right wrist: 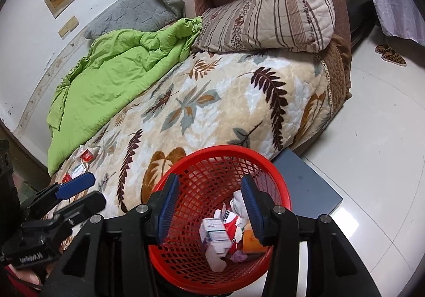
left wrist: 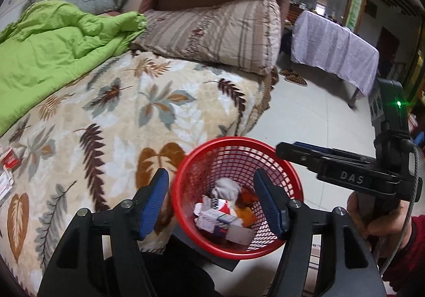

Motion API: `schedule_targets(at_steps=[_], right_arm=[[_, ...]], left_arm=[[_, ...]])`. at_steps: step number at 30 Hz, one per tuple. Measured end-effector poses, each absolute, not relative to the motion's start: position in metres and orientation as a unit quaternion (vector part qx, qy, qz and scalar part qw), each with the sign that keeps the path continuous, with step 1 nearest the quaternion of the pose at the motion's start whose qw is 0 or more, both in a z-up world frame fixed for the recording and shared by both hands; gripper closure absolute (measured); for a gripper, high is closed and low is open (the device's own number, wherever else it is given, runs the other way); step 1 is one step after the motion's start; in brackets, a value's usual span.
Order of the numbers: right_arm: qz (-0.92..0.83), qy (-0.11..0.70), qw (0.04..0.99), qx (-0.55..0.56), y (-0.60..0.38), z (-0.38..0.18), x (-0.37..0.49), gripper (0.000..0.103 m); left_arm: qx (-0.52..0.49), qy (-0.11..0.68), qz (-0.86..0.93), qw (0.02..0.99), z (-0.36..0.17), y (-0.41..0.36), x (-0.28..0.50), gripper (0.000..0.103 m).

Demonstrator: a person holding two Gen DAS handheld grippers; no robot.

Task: Collect trash
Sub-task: 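Open both tools over the wastebasket to drop box and bag, then move both tools back over the trash on the bed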

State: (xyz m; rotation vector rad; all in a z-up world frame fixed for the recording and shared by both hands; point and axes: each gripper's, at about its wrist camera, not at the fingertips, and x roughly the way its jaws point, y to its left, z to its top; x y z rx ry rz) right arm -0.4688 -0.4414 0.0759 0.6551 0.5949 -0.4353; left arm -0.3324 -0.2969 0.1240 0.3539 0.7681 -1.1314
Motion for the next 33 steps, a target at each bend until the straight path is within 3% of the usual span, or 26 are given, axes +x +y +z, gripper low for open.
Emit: schedule_targets(at_steps=[13, 33], right_arm=[[-0.149, 0.302, 0.896, 0.29, -0.402, 0.085, -0.42, 0.046], [0.0, 0.344, 0.916, 0.205, -0.288, 0.098, -0.273, 0.041]], left_arm=[[0.112, 0.366, -0.449, 0.807, 0.131, -0.228, -0.276, 0.037], [0.01, 0.386, -0.298, 0.873, 0.122, -0.081, -0.173, 0.036]])
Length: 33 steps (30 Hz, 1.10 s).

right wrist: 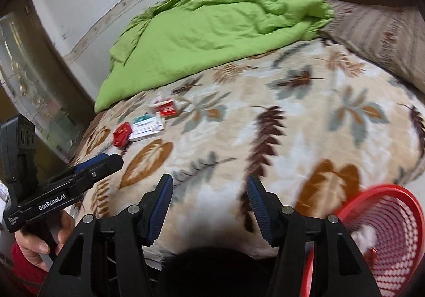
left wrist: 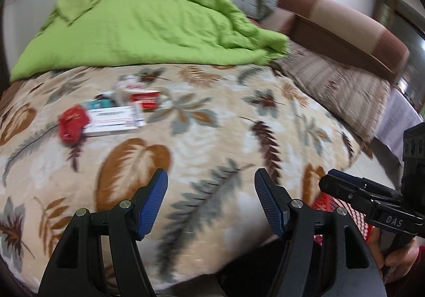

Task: Collect trash
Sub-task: 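Move both tools back over the trash on the bed, then grasp the pink plastic bag with the left tool while the right tool grasps the white tube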

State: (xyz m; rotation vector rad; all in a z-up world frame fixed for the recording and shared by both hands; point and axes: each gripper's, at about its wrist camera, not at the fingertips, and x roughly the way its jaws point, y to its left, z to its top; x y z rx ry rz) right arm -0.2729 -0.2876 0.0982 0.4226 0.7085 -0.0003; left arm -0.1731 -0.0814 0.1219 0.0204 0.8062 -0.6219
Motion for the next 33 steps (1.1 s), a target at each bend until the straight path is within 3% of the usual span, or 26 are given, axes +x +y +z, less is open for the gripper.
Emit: schedule_targets(at_steps=[15, 25, 30, 33], right_arm=[[0.069, 0.375, 0.909, 0.167, -0.209, 0.081, -0.132, 0.041], [0.08, 0.415, 0.885, 0.196, -0.191, 0.045, -0.004, 0.041], [0.089, 0.432, 0.872, 0.211, -0.189, 0.019, 0.026, 0.059], [0.109, 0.428, 0.869, 0.221, -0.185, 0.013, 0.032, 0.081]], left_arm=[[-0.066, 0.398, -0.134, 0.905, 0.088, 0.035, -0.084, 0.036], [-0.1, 0.408, -0.088, 0.903, 0.066, 0.068, -0.041, 0.036], [-0.106, 0.411, -0.092, 0.901, 0.058, 0.067, -0.026, 0.036], [-0.103, 0.41, -0.094, 0.901, 0.057, 0.061, -0.017, 0.036]])
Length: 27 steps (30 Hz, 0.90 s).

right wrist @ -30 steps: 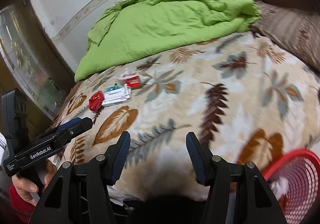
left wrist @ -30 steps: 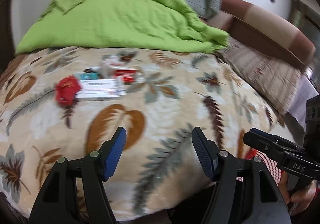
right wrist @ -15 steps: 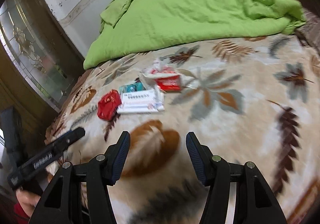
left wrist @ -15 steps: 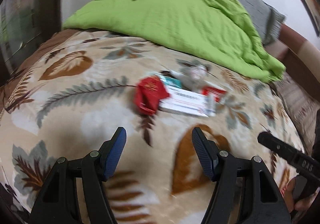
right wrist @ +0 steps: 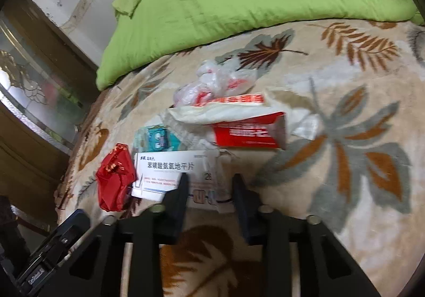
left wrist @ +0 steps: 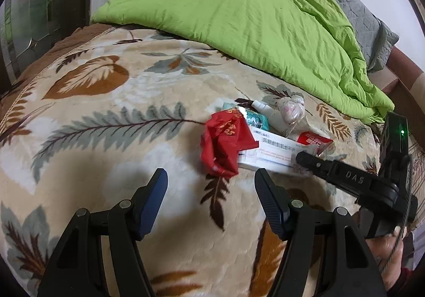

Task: Collect trash
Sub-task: 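Grasp the pink plastic bag with the left tool while the right tool grasps the white tube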

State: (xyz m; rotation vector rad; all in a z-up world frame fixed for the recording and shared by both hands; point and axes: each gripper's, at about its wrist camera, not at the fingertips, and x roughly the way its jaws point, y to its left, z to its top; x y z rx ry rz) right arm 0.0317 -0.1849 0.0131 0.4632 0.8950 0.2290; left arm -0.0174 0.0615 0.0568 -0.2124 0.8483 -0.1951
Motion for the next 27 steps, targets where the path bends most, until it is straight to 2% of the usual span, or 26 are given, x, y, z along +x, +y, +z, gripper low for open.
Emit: schedule_targets(at_steps=[1, 2, 13, 21, 25, 27], right_arm=[[0.11, 0.427, 0.87, 0.22, -0.184, 0.013, 0.032, 0.09], [0.107, 0.424, 0.873, 0.219, -0.186, 0.015, 0.03, 0.092], [0.064, 0.373, 0.892, 0.246, -0.234, 0.047, -0.023, 0.093], [0.073, 0.365, 0.894, 0.25, -0.231, 0.054, -0.032, 0.093], [0.077, 0.365, 0.893, 0.253, -0.229, 0.053, -0.031, 0.093], [0.077, 0.364, 0.893, 0.255, -0.228, 0.053, -0.031, 0.093]], left_arm=[[-0.099, 0.409, -0.091, 0.903, 0.057, 0.059, -0.014, 0.036], [-0.097, 0.408, -0.09, 0.903, 0.057, 0.057, -0.012, 0.036], [-0.07, 0.43, -0.06, 0.898, 0.037, 0.04, 0.023, 0.036], [-0.061, 0.436, -0.038, 0.897, 0.025, 0.032, 0.047, 0.036], [-0.068, 0.425, -0.053, 0.901, 0.027, 0.033, 0.044, 0.06], [-0.054, 0.417, -0.055, 0.906, 0.03, 0.029, 0.04, 0.061]])
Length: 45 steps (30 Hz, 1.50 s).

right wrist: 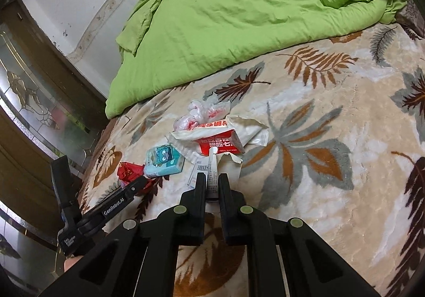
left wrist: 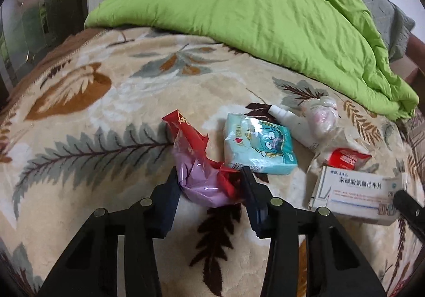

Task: Collect trash

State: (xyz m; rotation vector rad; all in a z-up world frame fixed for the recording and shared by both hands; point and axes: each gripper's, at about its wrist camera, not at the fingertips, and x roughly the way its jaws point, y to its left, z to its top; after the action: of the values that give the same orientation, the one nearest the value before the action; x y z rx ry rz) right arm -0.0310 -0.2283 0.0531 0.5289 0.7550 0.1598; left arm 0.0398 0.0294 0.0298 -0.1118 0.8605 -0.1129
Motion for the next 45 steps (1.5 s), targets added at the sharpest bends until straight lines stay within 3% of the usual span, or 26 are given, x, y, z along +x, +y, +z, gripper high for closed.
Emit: schedule_targets(at_steps=[17, 31, 45], right_arm=[[0.084, 0.323, 0.909, 0.249, -0.225, 0.074, -0.098, 0.093], [0.104, 0.292, 0.922, 0.232, -0.225, 0.079, -0.174, 0.093], [0.118, 0.29, 0.921, 0.233, -0.226, 0.077, -0.202, 0.093]], left_arm=[[-0.059, 0.374, -0.078, 0.922, 0.063, 0.031, -0.052, 0.063], [0.028, 0.305, -0.107, 0.946, 0.085, -0.001, -0.158, 0.062], [0.058, 0.295, -0.098, 0.949, 0.077, -0.013, -0.166, 0.062]])
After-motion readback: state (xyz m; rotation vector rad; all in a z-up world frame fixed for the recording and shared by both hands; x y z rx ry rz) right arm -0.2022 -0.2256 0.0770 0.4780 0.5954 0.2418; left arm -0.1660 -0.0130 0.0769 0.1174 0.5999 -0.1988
